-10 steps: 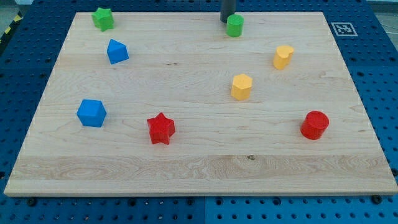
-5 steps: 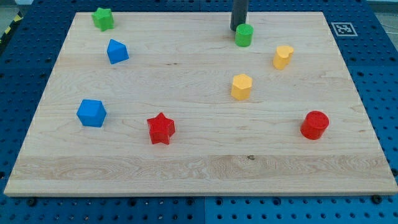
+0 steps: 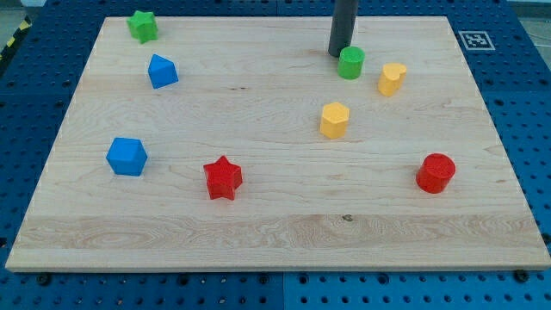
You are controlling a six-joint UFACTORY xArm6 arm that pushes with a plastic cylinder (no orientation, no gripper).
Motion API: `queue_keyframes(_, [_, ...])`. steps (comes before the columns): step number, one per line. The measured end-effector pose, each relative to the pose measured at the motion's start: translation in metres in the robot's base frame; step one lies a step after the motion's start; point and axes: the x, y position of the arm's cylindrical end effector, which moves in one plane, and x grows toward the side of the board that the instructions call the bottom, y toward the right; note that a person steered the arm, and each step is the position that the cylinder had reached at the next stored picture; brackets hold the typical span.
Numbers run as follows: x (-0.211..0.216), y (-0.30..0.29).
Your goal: Move the green circle diagonally top right to the yellow hexagon
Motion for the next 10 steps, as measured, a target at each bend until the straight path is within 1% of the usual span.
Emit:
queue_keyframes(1, [0.000,0.000])
queue_keyframes(3, [-0.005,-0.060])
queue_keyframes(4, [0.000,-0.066])
queue_keyframes(8, [0.054,-0.086])
queue_keyframes(10, [0.094,-0.086])
